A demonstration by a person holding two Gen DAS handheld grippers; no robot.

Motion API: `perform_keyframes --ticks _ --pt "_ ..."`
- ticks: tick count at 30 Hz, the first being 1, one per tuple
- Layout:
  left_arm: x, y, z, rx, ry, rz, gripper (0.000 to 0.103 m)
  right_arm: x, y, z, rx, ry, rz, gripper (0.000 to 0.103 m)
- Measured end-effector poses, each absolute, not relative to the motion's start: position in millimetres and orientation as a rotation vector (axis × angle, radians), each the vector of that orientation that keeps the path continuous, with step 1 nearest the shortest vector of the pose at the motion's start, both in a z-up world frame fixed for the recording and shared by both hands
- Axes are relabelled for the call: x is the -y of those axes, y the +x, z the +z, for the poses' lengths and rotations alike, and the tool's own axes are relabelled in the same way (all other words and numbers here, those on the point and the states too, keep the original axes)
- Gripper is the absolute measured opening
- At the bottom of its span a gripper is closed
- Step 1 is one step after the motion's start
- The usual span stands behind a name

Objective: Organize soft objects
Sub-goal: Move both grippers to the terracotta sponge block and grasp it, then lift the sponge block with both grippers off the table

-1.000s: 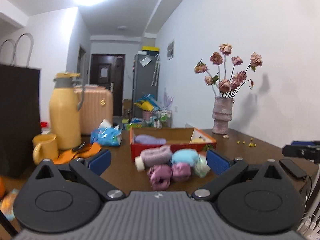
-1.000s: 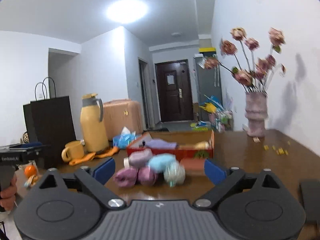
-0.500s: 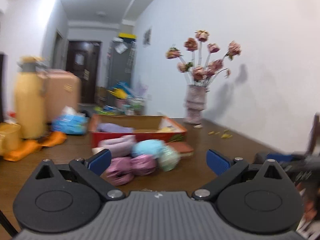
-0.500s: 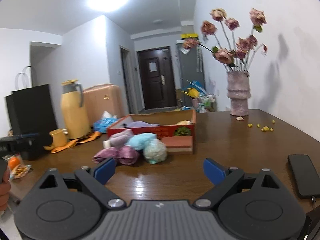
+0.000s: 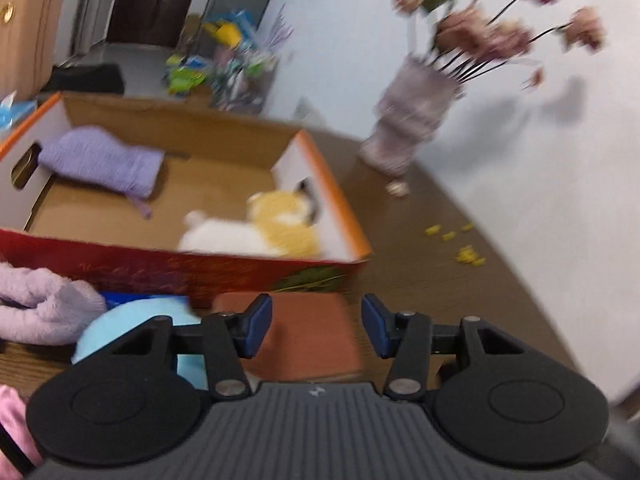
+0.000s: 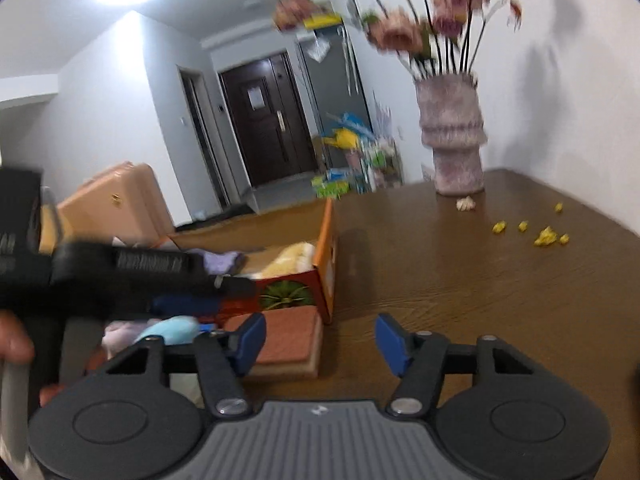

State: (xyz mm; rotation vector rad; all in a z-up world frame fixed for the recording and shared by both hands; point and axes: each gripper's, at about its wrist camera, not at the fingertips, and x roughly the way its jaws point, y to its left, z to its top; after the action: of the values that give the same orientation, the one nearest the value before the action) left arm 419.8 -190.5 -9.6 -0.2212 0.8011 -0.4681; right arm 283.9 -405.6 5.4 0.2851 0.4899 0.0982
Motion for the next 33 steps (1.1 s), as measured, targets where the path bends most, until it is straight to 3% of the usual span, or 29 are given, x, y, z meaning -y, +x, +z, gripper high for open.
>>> perform_keyframes --ticks 4,7,10,12,14,16,19,21,23,24,27,30,31,33 --pt "175.0 434.7 -29.0 -0.839 -0.225 -0.473 0.055 402.0 327.1 -11.5 -0.554 0.343 0.177 0.056" --pt "174.6 441.4 -27.3 -0.833 -0.247 -0.481 0.072 393.0 351.0 -23.8 -0.588 0.35 0.199 0.05" --pt "174.4 444.3 -25.6 -0.82 -0.29 -0.451 0.076 389.5 365.2 -34.4 -0.625 0.359 0.172 0.042" --pt "179.7 445.3 -27.9 -0.838 -0.282 -0.477 0.073 392.0 367.0 -43.8 -0.646 0.4 0.176 0.037" --pt "186.5 443.6 -29.6 -0.854 -0.304 -0.523 0.057 401.4 365.6 -50.2 -0.64 0.49 0.216 0.025" --pt "189.5 446.7 -35.9 -0.926 -0.393 -0.624 0.046 405.1 364.3 -51.0 -0.647 0.534 0.234 0.022" --pt "196.3 439.1 -30.1 -0.908 -0.394 -0.652 0.044 403.3 355.4 -44.2 -0.635 0.531 0.264 0.016" --pt "194.7 428.4 -16.6 -0.838 -0.352 -0.628 0.051 402.7 346.8 -34.8 -0.624 0.512 0.266 0.015" --pt "189.9 421.4 -4.4 -0.771 -0.316 -0.6 0.08 396.8 340.3 -26.5 -0.616 0.429 0.22 0.015" --pt "187.2 420.6 -1.6 -0.753 -0.292 -0.575 0.083 396.0 339.8 -26.0 -0.622 0.399 0.184 0.015" --pt "178.4 431.9 -3.4 -0.79 -0.276 -0.499 0.084 399.0 337.7 -26.6 -0.619 0.427 0.176 0.018" --pt "174.5 444.6 -15.6 -0.875 -0.323 -0.483 0.083 391.9 345.0 -31.4 -0.632 0.407 0.166 0.052" --pt "175.4 446.1 -18.7 -0.89 -0.32 -0.492 0.083 389.1 349.5 -35.8 -0.657 0.39 0.144 0.042" --pt "178.3 442.5 -20.8 -0.886 -0.297 -0.498 0.083 391.1 351.3 -41.9 -0.654 0.385 0.168 0.037"
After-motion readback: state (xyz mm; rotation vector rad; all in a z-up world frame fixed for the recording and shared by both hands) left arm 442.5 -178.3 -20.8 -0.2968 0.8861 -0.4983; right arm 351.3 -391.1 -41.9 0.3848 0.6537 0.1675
